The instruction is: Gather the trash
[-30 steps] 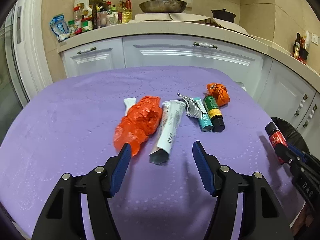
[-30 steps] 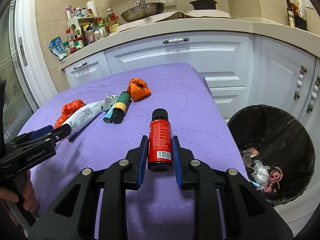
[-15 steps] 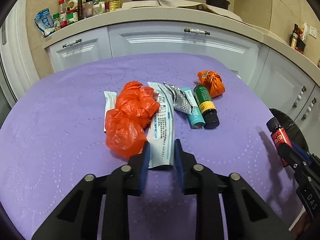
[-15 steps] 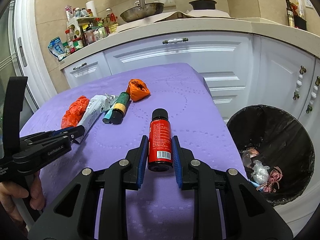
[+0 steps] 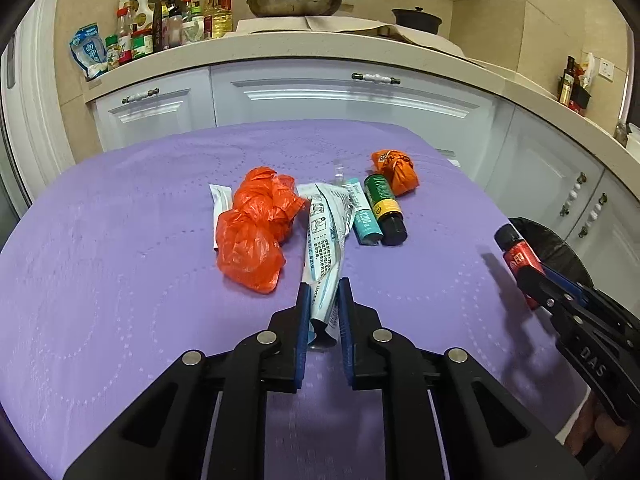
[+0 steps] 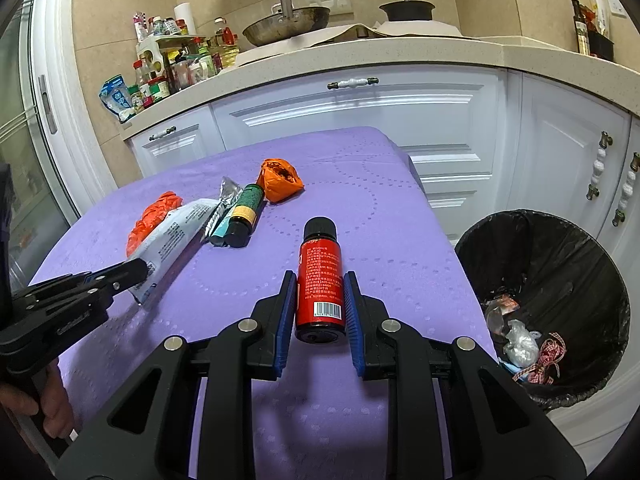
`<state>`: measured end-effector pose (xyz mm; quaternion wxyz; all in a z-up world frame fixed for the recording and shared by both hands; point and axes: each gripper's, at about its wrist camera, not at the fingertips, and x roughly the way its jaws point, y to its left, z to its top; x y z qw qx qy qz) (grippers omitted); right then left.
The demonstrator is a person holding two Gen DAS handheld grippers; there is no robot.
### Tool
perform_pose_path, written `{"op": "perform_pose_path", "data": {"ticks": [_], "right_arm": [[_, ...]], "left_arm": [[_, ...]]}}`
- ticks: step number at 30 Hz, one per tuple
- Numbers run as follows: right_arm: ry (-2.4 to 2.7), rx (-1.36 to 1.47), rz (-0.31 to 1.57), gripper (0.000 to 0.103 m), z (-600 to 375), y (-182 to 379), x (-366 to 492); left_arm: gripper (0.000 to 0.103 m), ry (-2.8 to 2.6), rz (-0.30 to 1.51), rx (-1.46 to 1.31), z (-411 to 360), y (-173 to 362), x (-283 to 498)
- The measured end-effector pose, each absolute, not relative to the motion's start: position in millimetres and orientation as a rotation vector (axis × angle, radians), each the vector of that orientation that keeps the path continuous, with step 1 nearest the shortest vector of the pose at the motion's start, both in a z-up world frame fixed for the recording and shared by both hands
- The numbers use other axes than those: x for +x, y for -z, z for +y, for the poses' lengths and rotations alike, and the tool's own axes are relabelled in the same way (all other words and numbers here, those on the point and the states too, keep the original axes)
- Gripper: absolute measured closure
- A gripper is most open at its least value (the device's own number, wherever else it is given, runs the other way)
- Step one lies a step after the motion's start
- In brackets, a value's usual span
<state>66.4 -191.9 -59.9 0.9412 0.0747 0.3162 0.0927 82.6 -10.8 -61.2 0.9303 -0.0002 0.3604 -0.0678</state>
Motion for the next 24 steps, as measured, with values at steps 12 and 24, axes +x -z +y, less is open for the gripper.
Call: {"op": "perform_pose_path", "data": {"ticks": [12, 24], "right_arm": [[-0.159, 0.133, 0.59, 0.08, -199.2, 43.8, 42.5], [0.013, 0.14, 0.544, 0.08, -267.8, 35.5, 24.4]], "left_arm": [[0.098, 0.178, 0.676, -0.006, -22.9, 44.7, 64.7], [0.098, 0.34, 0.609, 0.044, -103.7, 36.4, 67.5]]}}
